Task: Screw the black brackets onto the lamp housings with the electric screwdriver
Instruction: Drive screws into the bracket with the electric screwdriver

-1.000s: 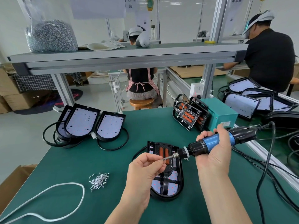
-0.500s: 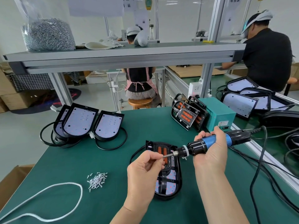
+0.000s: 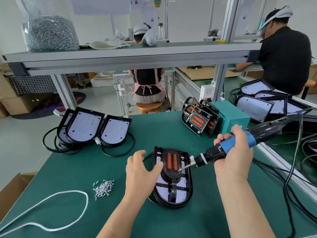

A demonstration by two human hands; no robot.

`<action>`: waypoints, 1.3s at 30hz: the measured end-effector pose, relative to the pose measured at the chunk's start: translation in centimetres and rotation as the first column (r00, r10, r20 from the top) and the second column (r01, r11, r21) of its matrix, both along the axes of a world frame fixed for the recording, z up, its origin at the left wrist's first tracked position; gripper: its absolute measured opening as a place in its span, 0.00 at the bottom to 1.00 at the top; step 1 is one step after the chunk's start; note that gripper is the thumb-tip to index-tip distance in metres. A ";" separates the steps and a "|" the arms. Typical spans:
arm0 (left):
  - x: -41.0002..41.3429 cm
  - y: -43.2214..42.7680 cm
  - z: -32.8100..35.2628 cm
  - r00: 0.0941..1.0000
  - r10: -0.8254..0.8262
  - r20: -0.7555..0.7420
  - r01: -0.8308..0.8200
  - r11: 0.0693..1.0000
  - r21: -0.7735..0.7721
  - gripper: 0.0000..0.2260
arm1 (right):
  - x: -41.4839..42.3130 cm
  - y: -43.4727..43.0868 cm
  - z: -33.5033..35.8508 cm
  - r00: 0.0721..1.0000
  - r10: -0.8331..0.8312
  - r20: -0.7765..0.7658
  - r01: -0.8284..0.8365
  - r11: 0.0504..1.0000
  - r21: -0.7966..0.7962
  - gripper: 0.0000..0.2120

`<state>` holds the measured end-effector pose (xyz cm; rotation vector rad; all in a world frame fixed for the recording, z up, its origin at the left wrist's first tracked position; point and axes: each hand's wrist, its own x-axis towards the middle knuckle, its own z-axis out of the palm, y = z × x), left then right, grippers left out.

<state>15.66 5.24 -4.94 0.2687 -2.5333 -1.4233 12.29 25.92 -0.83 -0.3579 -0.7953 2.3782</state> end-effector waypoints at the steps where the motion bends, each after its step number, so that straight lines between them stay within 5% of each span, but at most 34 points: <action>1: -0.6 0.1 -0.1 0.995 -0.023 0.096 0.024 1.000 -0.012 0.31 | 0.0 0.0 0.0 1.000 0.002 -0.004 -0.002 0.998 0.057 0.13; 4: -1.5 0.8 -0.4 0.958 -0.099 0.270 0.107 0.994 -0.014 0.37 | 0.2 -0.3 0.0 1.000 0.029 -0.010 -0.027 0.982 0.188 0.10; 7: -1.8 1.5 -1.1 0.930 -0.141 0.338 0.133 0.990 0.046 0.31 | 0.5 -1.1 -0.1 0.998 0.053 -0.012 -0.048 0.955 0.292 0.10; 14: -1.6 1.9 -1.2 0.936 -0.164 0.311 0.123 0.982 0.147 0.31 | 0.7 -2.6 -0.6 0.997 0.078 0.009 -0.074 0.901 0.427 0.08; 39: -1.7 2.4 -1.7 0.956 -0.140 0.259 0.090 0.977 0.195 0.30 | -0.1 -3.2 -1.3 0.981 0.195 0.005 -0.168 0.830 0.532 0.09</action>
